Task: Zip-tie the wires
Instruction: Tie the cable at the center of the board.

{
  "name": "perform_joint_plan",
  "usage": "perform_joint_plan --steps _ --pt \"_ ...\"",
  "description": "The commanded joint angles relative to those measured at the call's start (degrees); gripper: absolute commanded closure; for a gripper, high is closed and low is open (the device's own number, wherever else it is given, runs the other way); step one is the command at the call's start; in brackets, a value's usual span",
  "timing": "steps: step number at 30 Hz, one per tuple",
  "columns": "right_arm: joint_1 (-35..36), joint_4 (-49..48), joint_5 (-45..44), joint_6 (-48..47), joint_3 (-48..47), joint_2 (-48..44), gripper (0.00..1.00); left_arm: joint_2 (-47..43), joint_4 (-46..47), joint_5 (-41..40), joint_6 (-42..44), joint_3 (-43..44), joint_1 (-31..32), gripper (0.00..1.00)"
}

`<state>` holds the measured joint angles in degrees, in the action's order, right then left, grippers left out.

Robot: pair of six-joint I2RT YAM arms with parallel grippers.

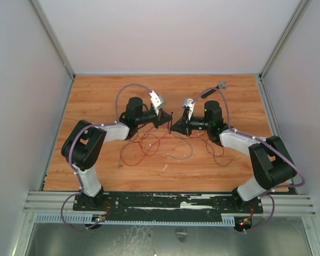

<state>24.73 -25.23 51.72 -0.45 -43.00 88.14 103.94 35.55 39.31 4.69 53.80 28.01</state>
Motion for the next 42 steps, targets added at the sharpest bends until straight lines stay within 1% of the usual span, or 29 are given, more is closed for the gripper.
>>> perform_joint_plan --steps 1,6,8,12,17,21,24,29,34,42 --pt "-1.03 8.93 2.84 -1.46 -2.45 1.76 1.00 -3.38 12.17 -3.29 4.42 -4.63 1.70 1.00" --pt "-2.30 13.05 4.55 -2.20 -3.45 2.98 1.00 -5.21 17.50 -5.42 5.79 -8.67 2.15 1.00" --pt "-2.70 14.92 4.93 -2.59 -4.47 3.67 1.00 -6.10 19.28 -7.28 7.53 -10.17 2.58 1.00" --pt "-3.20 15.97 6.07 -2.50 -5.08 3.83 1.00 -7.95 19.64 -10.59 12.35 -12.10 3.11 1.00" --pt "-3.37 18.38 7.19 -3.17 -6.26 4.60 1.00 -9.28 20.27 -11.08 17.91 -13.50 3.91 1.00" --pt "-3.46 23.12 8.44 -5.21 -8.79 6.05 1.00 -10.10 22.07 -11.80 23.52 -15.70 4.79 1.00" --pt "-3.76 25.03 8.53 -6.18 -9.82 6.75 1.00 -10.41 23.19 -11.21 26.19 -16.76 5.18 1.00" --pt "-4.08 25.61 9.64 -6.47 -10.17 6.89 1.00 -10.48 23.91 -11.01 28.15 -17.39 5.70 1.00" --pt "-4.17 29.19 10.74 -8.26 -12.45 8.27 1.00 -10.32 24.73 -10.75 28.26 -17.33 5.89 1.00" --pt "-4.56 39.83 14.65 -14.21 -17.88 11.83 1.00 -10.33 23.26 -11.56 32.84 -17.26 6.53 1.00"
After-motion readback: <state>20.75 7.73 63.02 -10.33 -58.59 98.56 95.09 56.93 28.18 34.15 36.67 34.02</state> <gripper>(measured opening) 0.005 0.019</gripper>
